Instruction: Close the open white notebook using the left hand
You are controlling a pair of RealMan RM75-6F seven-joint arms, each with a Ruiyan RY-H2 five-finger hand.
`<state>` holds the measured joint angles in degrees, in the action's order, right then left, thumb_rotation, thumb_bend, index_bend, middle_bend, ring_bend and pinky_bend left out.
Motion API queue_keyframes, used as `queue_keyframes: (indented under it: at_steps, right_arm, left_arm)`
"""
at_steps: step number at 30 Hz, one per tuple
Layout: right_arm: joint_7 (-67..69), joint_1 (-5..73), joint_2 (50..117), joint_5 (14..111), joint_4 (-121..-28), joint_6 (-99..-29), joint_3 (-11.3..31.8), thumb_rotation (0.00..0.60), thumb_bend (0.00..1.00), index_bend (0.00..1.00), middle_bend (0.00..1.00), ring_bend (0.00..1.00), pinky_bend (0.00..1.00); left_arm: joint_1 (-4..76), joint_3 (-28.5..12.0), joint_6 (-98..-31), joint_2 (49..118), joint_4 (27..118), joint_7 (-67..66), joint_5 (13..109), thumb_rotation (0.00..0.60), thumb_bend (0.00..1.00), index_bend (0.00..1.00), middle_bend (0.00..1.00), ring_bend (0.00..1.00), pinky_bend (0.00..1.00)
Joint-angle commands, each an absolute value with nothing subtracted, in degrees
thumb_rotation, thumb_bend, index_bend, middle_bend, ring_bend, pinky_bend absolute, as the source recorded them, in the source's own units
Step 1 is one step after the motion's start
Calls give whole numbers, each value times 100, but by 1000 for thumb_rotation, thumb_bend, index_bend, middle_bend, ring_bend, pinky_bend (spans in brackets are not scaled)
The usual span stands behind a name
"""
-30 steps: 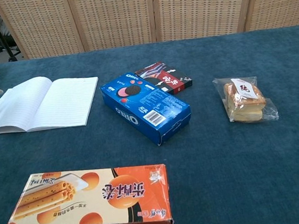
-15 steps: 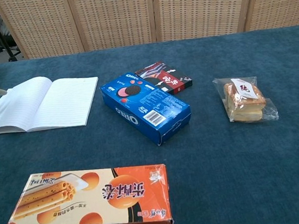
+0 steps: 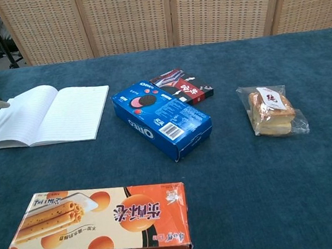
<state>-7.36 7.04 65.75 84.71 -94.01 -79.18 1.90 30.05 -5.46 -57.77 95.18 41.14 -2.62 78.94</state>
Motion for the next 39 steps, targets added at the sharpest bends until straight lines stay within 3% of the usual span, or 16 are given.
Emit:
queue_keyframes:
  at_steps: [1,8,17,28,34,37,39]
  right_arm:
    - [-734,703,6574,8476,-9404,-7923,189,600,105,54,0,0,0]
    - [-719,702,6571,8481,-9405,-7927,187,600,104,54,0,0,0]
    - [-696,699,6563,8504,-9409,-7940,181,600,103,54,0,0,0]
    - [-666,684,6559,8525,-9406,-7991,190,600,103,54,0,0,0]
    - [-645,680,6548,8534,-9416,-8002,190,600,100,54,0,0,0]
    - [-639,679,6543,8543,-9418,-8003,185,600,100,54,0,0,0]
    - [-633,680,6541,8545,-9417,-8002,186,600,99,54,0,0,0]
  left_arm:
    - [3002,-532,-5885,9511,4174,-277,7948,600,403,0,0,0,0]
    - [2993,-496,-6193,9444,4332,-388,8098,600,486,0,0,0,0]
    - [2994,-473,-6606,9378,4485,-556,8293,600,481,0,0,0,0]
    - [3033,-538,-7726,9204,4901,-736,8792,600,444,0,0,0,0]
    - [3081,-613,-7882,9195,5036,-807,8825,600,435,0,0,0,0]
    - [3109,-649,-7935,9244,5051,-816,8830,600,401,0,0,0,0]
    - [3117,-677,-8059,9323,4995,-713,8860,600,290,0,0,0,0]
